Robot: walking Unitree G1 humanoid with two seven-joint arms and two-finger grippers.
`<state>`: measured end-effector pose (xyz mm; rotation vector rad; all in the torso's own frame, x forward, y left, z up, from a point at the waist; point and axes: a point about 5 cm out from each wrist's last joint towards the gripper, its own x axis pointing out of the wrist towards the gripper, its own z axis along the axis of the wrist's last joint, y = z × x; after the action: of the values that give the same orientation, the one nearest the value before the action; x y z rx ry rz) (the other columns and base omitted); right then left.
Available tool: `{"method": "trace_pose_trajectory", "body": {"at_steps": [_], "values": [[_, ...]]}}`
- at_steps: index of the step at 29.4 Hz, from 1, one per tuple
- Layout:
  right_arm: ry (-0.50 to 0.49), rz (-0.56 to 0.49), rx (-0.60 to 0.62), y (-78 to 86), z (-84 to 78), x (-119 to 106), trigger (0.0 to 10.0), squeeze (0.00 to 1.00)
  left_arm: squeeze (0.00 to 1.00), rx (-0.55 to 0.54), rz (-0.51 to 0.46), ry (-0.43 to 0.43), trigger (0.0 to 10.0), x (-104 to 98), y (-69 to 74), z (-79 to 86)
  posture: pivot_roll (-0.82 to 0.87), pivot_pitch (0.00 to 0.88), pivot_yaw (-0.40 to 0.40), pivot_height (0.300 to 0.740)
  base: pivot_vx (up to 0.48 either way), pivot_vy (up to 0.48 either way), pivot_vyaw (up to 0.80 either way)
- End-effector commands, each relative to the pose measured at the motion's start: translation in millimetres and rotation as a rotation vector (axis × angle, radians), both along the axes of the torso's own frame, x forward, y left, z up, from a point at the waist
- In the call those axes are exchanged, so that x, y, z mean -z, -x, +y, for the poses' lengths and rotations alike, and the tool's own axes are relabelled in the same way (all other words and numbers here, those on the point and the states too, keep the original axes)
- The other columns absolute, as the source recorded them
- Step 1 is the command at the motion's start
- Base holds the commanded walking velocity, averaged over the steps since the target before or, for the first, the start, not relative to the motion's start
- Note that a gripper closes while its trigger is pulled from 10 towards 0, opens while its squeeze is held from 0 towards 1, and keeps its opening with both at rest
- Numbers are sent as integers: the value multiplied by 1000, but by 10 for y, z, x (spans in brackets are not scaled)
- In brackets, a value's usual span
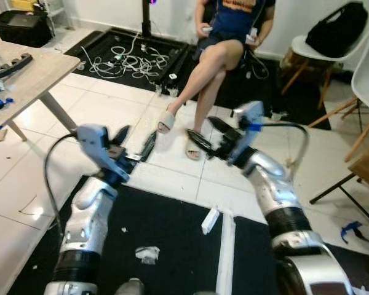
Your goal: Picking trash to rubbish bin
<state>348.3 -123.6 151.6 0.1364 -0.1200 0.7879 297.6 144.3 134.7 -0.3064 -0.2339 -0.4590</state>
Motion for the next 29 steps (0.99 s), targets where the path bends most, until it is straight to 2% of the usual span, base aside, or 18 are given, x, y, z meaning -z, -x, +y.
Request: {"method": "trace_pose_trajectory", "body": {"at_steps": [1, 29], "values": [[8, 12, 12, 8, -51, 41, 10000, 0, 0, 8, 7, -9, 10000, 25, 2, -26, -55, 0, -44, 740, 0, 0, 738], [9, 7, 8, 1, -49, 26, 10000, 0, 0, -3, 2, -17, 10000, 8, -4, -10, -56, 0, -42, 740, 0, 0, 738]]}}
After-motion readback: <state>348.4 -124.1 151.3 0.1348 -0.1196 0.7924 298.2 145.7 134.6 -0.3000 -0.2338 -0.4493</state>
